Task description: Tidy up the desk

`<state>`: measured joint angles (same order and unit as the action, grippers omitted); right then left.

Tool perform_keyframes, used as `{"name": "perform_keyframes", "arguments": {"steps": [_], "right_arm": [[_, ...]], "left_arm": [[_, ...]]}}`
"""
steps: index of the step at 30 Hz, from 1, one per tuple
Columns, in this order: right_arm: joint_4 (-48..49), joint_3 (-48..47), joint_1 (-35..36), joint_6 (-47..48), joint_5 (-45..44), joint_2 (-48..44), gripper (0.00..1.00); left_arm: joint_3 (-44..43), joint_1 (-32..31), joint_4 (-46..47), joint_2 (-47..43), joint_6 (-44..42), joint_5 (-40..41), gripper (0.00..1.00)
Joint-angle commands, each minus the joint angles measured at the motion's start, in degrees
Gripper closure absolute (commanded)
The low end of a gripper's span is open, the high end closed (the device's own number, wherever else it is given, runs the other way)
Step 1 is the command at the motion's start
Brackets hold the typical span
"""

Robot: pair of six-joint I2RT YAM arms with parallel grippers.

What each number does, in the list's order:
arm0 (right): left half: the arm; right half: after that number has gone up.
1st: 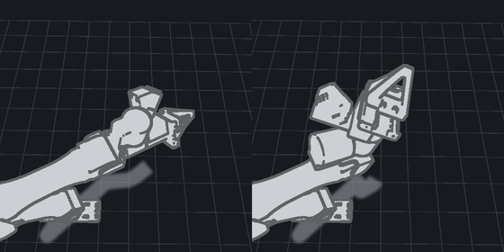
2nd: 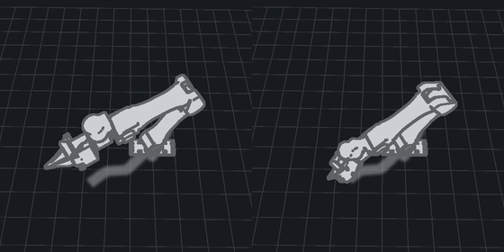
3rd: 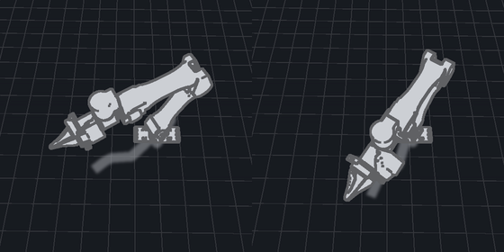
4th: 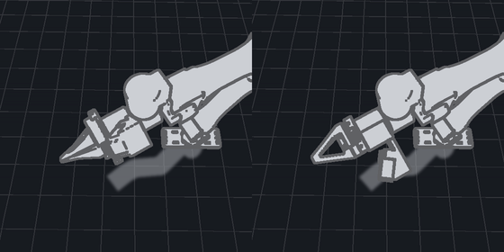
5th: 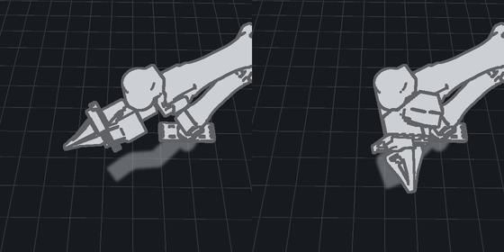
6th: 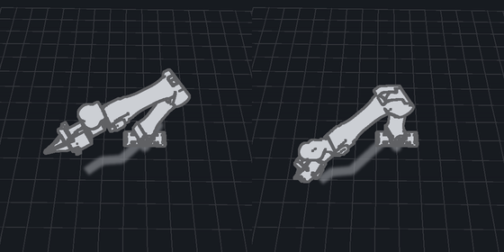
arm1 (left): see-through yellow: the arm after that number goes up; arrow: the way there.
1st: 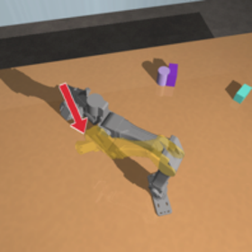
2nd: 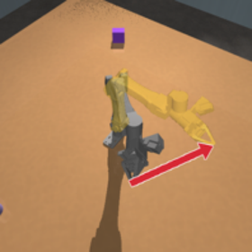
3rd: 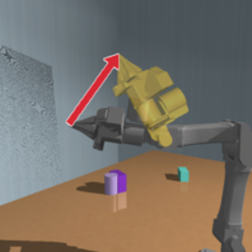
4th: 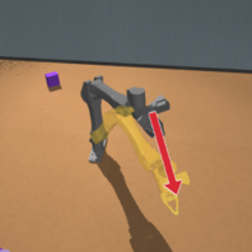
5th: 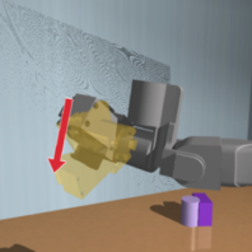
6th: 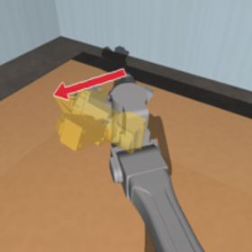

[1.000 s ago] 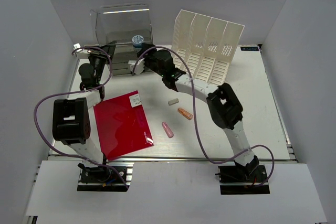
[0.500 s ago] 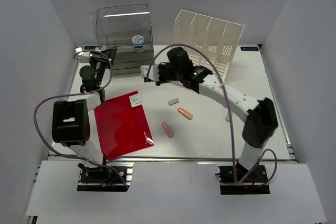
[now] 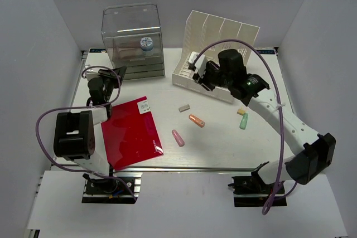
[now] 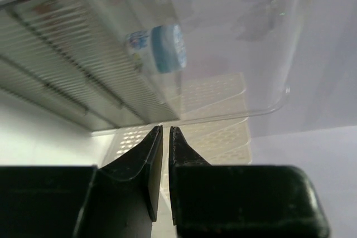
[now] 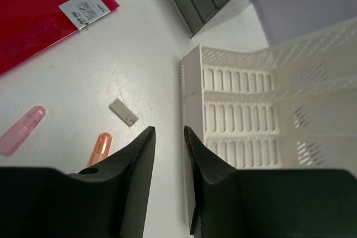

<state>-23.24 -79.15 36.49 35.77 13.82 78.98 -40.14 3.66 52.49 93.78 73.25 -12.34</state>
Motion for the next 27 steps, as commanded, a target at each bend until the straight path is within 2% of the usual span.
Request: {"name": "perform_keyframes", "arguments": {"steps": [1, 3, 4, 5, 6, 8, 9, 10, 11, 12, 13, 14, 16, 19, 20, 21, 24, 27], "right_arm": [[-3.4, -3.6, -3.2, -7.8, 0.4, 1.5, 0.66], [-4.7, -4.7, -4.8, -12.4, 3.4, 3.4, 0.70], [-6.0, -5.0, -6.8, -14.0, 5.4, 4.0, 0.74], [-6.2, -4.7, -7.8, -17.0, 9.4, 4.9, 0.93], [-5.8, -4.1, -10.3, -18.9, 12.2, 5.1, 1.00], [-4.9, -2.2, -12.0, -21.8, 18.7, 5.7, 1.00], [-4.2, 0.6, -14.0, -24.0, 25.8, 6.1, 1.00], [-3.4, 1.9, -14.5, -24.9, 29.0, 6.4, 1.00], [-1.8, 3.4, -15.1, -25.7, 33.1, 7.3, 0.72], [-0.8, 5.8, -16.7, -26.5, 38.2, 7.9, 0.61], [-0.1, 6.9, -16.7, -27.0, 39.4, 8.4, 0.52], [3.8, 8.4, -17.1, -27.5, 42.0, 8.6, 0.47], [8.0, 13.4, -18.5, -27.3, 43.2, 8.2, 0.45], [3.5, 12.7, -20.0, -23.6, 42.2, 8.2, 0.65], [3.1, 12.8, -20.2, -23.4, 42.2, 7.7, 0.89], [2.9, 13.5, -21.4, -23.1, 43.2, 7.2, 0.99], [5.5, 15.2, -22.5, -23.7, 43.3, 4.0, 1.00], [6.6, 16.8, -23.0, -24.1, 43.4, 1.5, 1.00]], "left_arm": [[1.2, 0.4, -5.0, -5.2, -4.3, 0.9, 0.79], [0.9, -0.1, -9.1, -6.0, -7.6, 0.2, 0.78], [0.6, -0.8, -10.6, -6.5, -8.8, -0.8, 0.73], [0.0, -0.8, -14.2, -6.7, -11.1, -1.5, 0.68], [-1.4, -0.8, -15.8, -6.1, -12.5, -3.4, 0.59], [-2.7, -1.3, -18.7, -5.3, -13.7, -4.6, 0.51], [-3.1, -1.3, -20.5, -4.9, -14.3, -4.9, 0.49], [-3.3, -1.3, -20.5, -4.6, -14.5, -4.5, 0.40], [-3.5, -1.3, -20.7, -4.0, -14.7, -3.9, 0.33], [-3.5, -1.3, -20.4, -3.6, -15.2, -3.5, 0.31], [-4.0, -1.3, -19.9, -3.2, -15.2, -3.1, 0.30], [-4.2, -1.3, -18.6, -1.5, -15.2, -3.1, 0.30], [-4.6, -1.3, -17.0, 0.4, -13.7, -3.0, 0.29], [-5.4, -2.5, -12.7, 5.0, -11.6, -2.2, 0.36], [-5.2, -3.9, -9.3, 6.1, -11.1, -0.5, 0.42], [-5.0, -3.9, -7.2, 8.3, -9.7, 0.3, 0.45], [-5.0, -5.6, 0.2, 11.5, -6.8, 3.6, 0.56], [-6.9, -7.2, 2.4, 14.1, -6.5, 7.2, 0.58]]}}
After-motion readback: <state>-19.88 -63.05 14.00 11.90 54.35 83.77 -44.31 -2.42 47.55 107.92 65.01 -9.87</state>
